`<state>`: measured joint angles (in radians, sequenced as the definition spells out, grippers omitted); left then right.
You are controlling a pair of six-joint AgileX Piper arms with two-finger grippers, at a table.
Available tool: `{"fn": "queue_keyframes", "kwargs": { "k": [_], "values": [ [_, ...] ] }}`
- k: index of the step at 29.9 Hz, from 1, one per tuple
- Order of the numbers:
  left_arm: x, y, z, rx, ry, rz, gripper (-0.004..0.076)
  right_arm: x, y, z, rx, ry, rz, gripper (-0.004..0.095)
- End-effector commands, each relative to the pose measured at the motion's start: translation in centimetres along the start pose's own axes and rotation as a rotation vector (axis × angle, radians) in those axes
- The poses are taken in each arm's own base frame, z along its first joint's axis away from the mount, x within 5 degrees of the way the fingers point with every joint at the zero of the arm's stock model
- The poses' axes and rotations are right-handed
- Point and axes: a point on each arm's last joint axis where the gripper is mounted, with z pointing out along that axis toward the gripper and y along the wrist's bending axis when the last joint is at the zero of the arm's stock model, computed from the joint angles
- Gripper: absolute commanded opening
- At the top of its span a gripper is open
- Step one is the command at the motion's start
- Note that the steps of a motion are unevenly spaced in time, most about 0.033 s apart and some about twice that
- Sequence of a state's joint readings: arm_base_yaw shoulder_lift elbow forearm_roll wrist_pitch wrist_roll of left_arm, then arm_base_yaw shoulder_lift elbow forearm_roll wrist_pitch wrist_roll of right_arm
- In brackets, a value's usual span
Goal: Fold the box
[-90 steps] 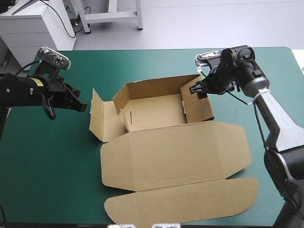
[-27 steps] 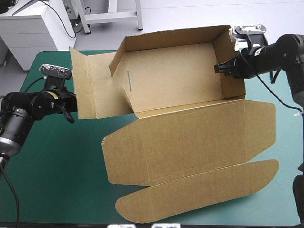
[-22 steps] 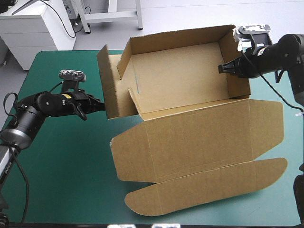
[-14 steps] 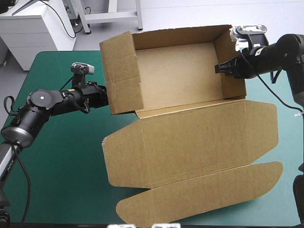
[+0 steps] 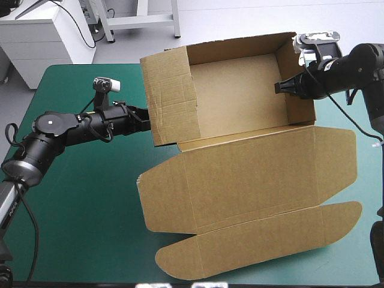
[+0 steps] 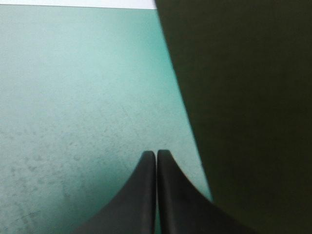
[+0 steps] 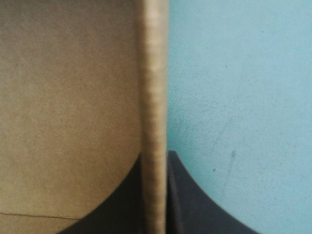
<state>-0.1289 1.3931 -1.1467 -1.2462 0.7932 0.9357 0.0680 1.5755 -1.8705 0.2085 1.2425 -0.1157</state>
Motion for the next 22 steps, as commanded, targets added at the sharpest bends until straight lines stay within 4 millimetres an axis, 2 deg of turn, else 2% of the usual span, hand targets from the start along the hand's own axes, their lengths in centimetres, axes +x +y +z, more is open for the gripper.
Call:
{"fn": "queue_keyframes", "kwargs": {
  "k": [1, 9, 13, 18, 22],
  "values": [
    [-1.7, -2.2, -1.1, 0.124, -0.115, -0.011, -0.0001, -0.1, 0.6, -2.7, -0.008, -0.064, -0.008, -0.0018],
    [-2.3, -3.0, -1.4, 0.211, -0.171, -0.045, 0.0, -0.2, 0.3, -2.7, 0.026, -0.076, -0.014, -0.0018],
    [-2.4, -3.3, -1.4, 0.243, -0.181, -0.058, 0.0049, -0.3, 0.2, -2.8, 0.033, -0.082, -0.016, -0.0018],
    [-2.7, -4.1, -1.8, 0.343, -0.221, -0.045, 0.018, -0.3, 0.2, -2.8, 0.035, -0.083, -0.016, -0.0018],
    [-2.6, -4.4, -1.8, 0.381, -0.212, -0.025, 0.0334, -0.4, 0.5, -2.7, 0.014, -0.095, -0.012, -0.0018]
  ]
}}
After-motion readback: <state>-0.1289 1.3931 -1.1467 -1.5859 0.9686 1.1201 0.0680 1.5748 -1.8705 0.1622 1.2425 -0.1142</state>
